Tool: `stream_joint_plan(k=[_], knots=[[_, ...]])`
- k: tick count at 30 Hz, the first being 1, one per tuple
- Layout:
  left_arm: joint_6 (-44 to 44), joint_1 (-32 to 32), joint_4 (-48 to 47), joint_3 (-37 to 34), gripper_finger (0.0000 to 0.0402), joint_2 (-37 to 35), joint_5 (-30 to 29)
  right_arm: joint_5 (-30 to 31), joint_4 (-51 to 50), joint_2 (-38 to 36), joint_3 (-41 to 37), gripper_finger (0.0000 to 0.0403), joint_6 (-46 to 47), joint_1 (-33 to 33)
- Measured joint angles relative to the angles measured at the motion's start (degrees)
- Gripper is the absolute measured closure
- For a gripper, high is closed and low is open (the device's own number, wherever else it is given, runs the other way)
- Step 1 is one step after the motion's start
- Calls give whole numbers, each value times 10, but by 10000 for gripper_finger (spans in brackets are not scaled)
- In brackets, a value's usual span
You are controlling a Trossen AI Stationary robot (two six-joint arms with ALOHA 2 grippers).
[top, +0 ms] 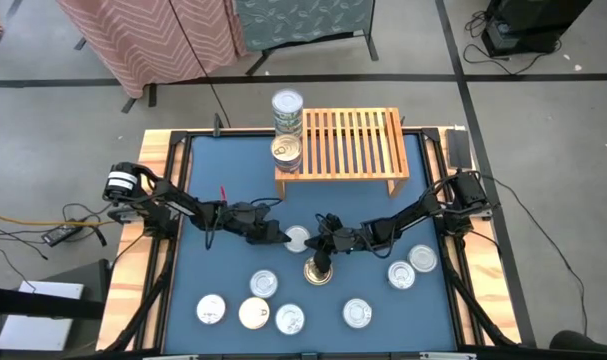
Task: Stack canned seafood by type on shelf
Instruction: Stack the green tuna can on top of the other green tuna cans on the shelf
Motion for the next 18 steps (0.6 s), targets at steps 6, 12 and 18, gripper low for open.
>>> stream_joint_plan(k=[6,12,18], knots=[[-1,0,-36,27,39,12,-10,-9,13,0,-6,403,-13,-6],[1,0,-79,54,39,15,-37,-13,16,0,-6,403,-21,-12],[-6,0,-78,89,39,56,-38,-8,16,0,-6,403,-29,-12]])
